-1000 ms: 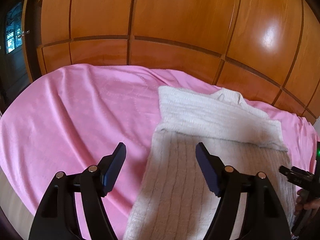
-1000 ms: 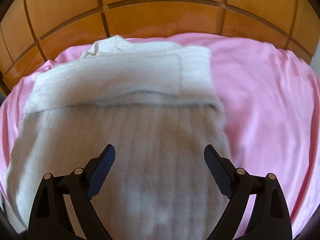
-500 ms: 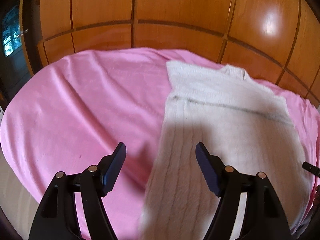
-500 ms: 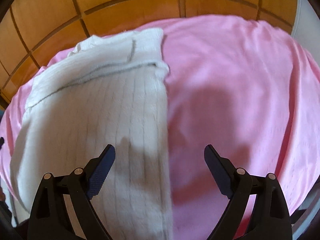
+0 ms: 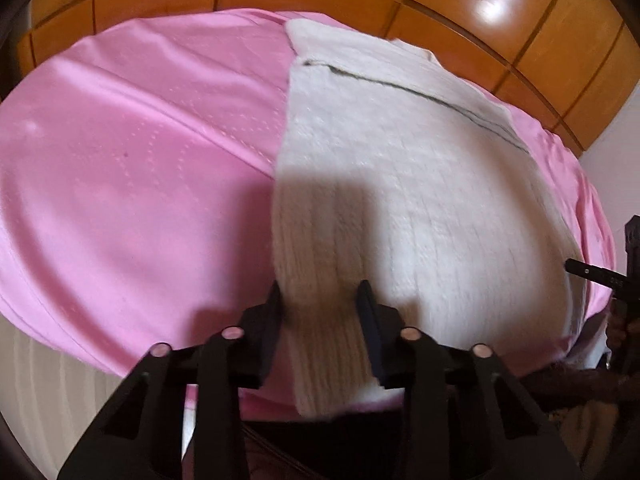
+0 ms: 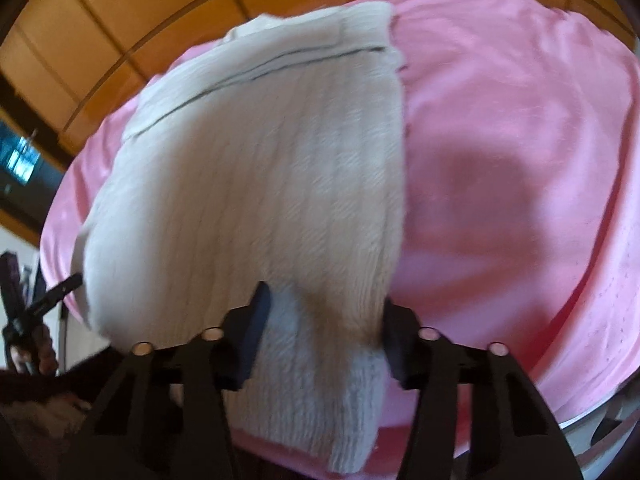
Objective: Fold small clothes
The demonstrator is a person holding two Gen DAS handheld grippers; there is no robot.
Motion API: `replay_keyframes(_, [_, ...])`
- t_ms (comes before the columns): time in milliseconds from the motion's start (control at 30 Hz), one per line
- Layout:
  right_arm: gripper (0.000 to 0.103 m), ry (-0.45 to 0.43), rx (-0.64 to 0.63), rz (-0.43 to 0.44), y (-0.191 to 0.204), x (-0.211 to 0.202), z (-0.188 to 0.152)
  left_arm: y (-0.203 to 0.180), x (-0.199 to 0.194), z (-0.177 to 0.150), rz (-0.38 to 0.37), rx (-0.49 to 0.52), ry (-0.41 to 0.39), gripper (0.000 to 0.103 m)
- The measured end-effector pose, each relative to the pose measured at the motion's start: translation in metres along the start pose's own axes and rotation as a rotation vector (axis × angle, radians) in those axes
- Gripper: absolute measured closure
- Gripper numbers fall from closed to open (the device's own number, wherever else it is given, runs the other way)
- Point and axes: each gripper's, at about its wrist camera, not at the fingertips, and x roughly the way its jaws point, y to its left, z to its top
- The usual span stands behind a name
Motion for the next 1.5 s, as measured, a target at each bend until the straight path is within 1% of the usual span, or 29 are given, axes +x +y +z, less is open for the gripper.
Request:
replay_keyframes(33, [0.071,0.011,-0.016,0.006,0.003,0.000,0.000,-0.001,0.001,0.000,-0.012,0.006,0.008,0.085])
replay_keyframes(67, [0.074,0.020,-0.039,0.008,0.007,0.001,-0.002,-0.003,0.001,0.000,-0.013,0.013,0.010,0.096])
replay_keyframes(133, [0.089,0.034,-0.077,0.011,0.013,0.001,-0.003,-0.005,-0.002,-0.001,-0.021,0.016,0.000,0.097])
replay_keyframes(200, [0.090,0.034,-0.090,0.020,0.017,-0.001,-0.003,-0.007,-0.010,0.001,-0.046,0.012,-0.019,0.098])
replay_keyframes(333, [0.091,-0.021,-0.093,0.061,0.020,-0.015,0.011,0.001,-0.031,0.018,-0.151,-0.043,-0.075,0.098])
replay_keyframes(367, [0.091,-0.054,-0.080,0.084,0.021,-0.021,0.019,0.003,-0.037,0.027,-0.183,-0.061,-0.094,0.098])
replay_keyframes(433, [0.091,-0.092,-0.064,0.111,0.022,-0.026,0.031,0.003,-0.044,0.046,-0.227,-0.074,-0.132,0.098])
replay_keyframes(500, [0.093,-0.137,-0.037,0.135,0.021,-0.028,0.050,0.003,-0.044,0.064,-0.254,-0.087,-0.157,0.098])
replay_keyframes(567, [0.093,-0.163,0.007,0.145,0.018,-0.022,0.072,0.004,-0.037,0.090,-0.271,-0.107,-0.161,0.098])
replay_keyframes(700, [0.095,-0.169,0.078,0.097,0.007,0.004,0.116,-0.003,-0.015,0.139,-0.237,-0.106,-0.183,0.098])
replay_keyframes(733, [0.095,-0.167,0.085,0.085,0.006,0.009,0.121,-0.005,-0.008,0.149,-0.226,-0.106,-0.182,0.098])
replay_keyframes(800, [0.095,-0.169,0.108,0.057,0.001,0.021,0.140,-0.008,0.006,0.172,-0.181,-0.095,-0.188,0.097])
replay_keyframes(833, [0.095,-0.178,0.131,0.053,-0.004,0.024,0.149,-0.007,0.015,0.182,-0.156,-0.114,-0.183,0.095])
replay_keyframes(867, [0.095,-0.184,0.147,0.057,-0.007,0.026,0.156,-0.004,0.020,0.188,-0.156,-0.123,-0.179,0.089])
replay_keyframes(900, [0.088,-0.196,0.164,0.069,-0.011,0.027,0.161,-0.001,0.024,0.192,-0.145,-0.138,-0.179,0.084])
replay_keyframes(933, [0.077,-0.208,0.183,0.076,-0.016,0.027,0.164,0.007,0.028,0.195,-0.105,-0.174,-0.182,0.060])
replay_keyframes(967, [0.044,-0.216,0.200,0.083,-0.021,0.024,0.166,0.014,0.026,0.194,-0.084,-0.200,-0.198,0.043])
replay_keyframes(1000, [0.019,-0.232,0.222,0.097,-0.028,0.020,0.166,0.022,0.026,0.191,-0.087,-0.225,-0.214,0.043])
replay_keyframes(1067, [0.018,-0.279,0.256,0.120,-0.038,0.009,0.160,0.036,0.027,0.181,-0.106,-0.252,-0.197,0.043])
replay_keyframes(1133, [0.018,-0.270,0.237,0.116,-0.045,0.004,0.152,0.046,0.028,0.167,-0.114,-0.259,-0.187,0.043])
replay_keyframes(1200, [0.018,-0.245,0.213,0.100,-0.050,0.003,0.136,0.051,0.033,0.149,-0.172,-0.242,-0.154,0.040])
replay_keyframes(1233, [0.018,-0.233,0.190,0.088,-0.049,0.005,0.130,0.052,0.037,0.139,-0.196,-0.223,-0.130,0.037])
replay_keyframes(1300, [0.018,-0.201,0.113,0.043,-0.041,0.013,0.117,0.047,0.044,0.127,-0.217,-0.199,-0.095,0.036])
replay_keyframes(1333, [0.019,-0.186,0.091,0.035,-0.037,0.019,0.114,0.042,0.049,0.121,-0.218,-0.186,-0.072,0.038])
replay_keyframes(1400, [0.034,-0.143,0.037,0.010,-0.024,0.038,0.110,0.026,0.062,0.115,-0.213,-0.140,-0.027,0.043])
replay_keyframes(1467, [0.048,-0.119,-0.014,-0.049,-0.014,0.056,0.110,0.016,0.069,0.113,-0.152,-0.102,-0.017,0.075])
replay_keyframes(1500, [0.068,-0.114,-0.026,-0.057,-0.010,0.060,0.111,0.015,0.069,0.113,-0.137,-0.104,-0.015,0.078])
